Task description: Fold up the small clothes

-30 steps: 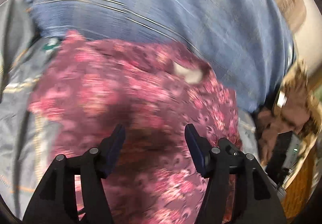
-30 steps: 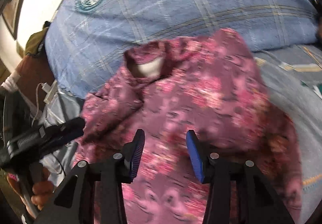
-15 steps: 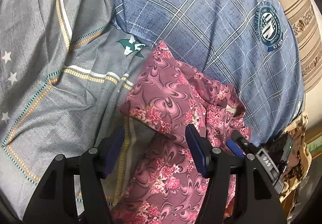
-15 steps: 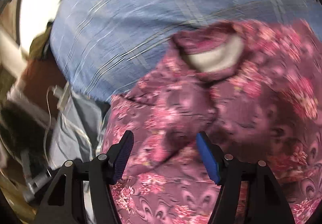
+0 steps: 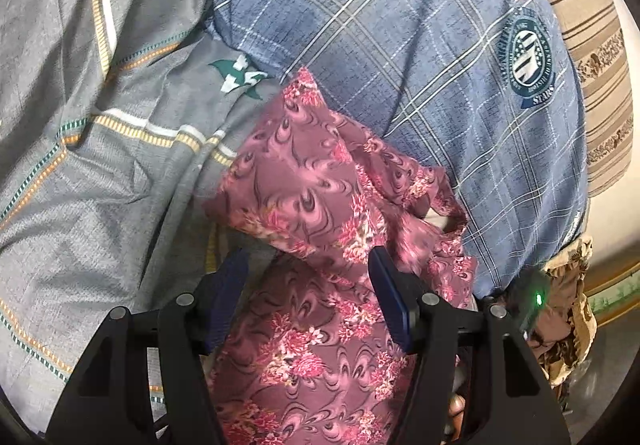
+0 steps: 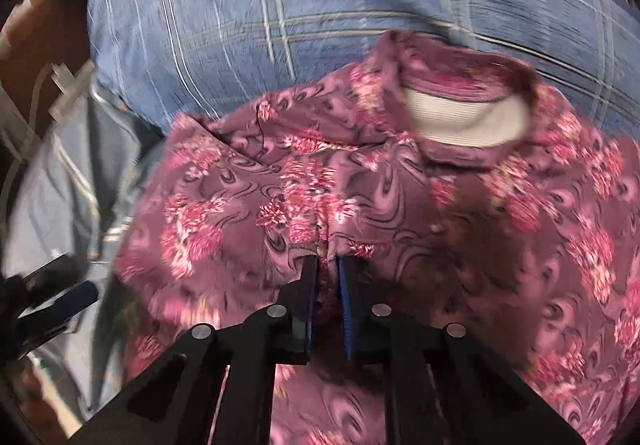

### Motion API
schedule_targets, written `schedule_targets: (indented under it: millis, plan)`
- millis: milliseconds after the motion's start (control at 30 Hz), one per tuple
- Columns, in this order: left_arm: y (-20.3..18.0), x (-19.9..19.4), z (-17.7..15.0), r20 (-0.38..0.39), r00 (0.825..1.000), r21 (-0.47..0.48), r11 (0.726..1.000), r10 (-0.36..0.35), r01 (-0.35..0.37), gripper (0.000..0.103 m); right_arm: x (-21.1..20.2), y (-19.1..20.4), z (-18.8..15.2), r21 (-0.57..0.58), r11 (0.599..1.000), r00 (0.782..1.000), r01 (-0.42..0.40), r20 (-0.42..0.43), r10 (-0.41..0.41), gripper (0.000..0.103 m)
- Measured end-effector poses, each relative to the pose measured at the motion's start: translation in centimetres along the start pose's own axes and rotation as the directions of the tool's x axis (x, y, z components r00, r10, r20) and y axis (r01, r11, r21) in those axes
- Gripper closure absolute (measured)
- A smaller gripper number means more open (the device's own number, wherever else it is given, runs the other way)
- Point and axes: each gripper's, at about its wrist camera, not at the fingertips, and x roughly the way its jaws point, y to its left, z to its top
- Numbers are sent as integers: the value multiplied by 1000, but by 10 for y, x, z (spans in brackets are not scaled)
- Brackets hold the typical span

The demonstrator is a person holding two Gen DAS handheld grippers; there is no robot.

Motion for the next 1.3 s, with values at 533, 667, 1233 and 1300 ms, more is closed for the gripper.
schedule_targets:
  millis: [533,667,1233,1300]
  plan:
    - [-5,19,-6,-50,999,-18,1000,5,-5,41,-40,-85,-50,436,831,938,-347,171,302,51]
    - [2,15,0,-48,999,-38,999,5,-7,41,-45,-76,-52,430,823,928,-371,208,309,39]
    - [-13,51,-15,-81,993,-178,981,-86,70,41,-78,-72,4,365,803,873,-472,325,365,96]
    - [-14,56,-15,-63,994,-219,973,-92,76,41,-91,-74,11,341,809,866,-479,337,370,96]
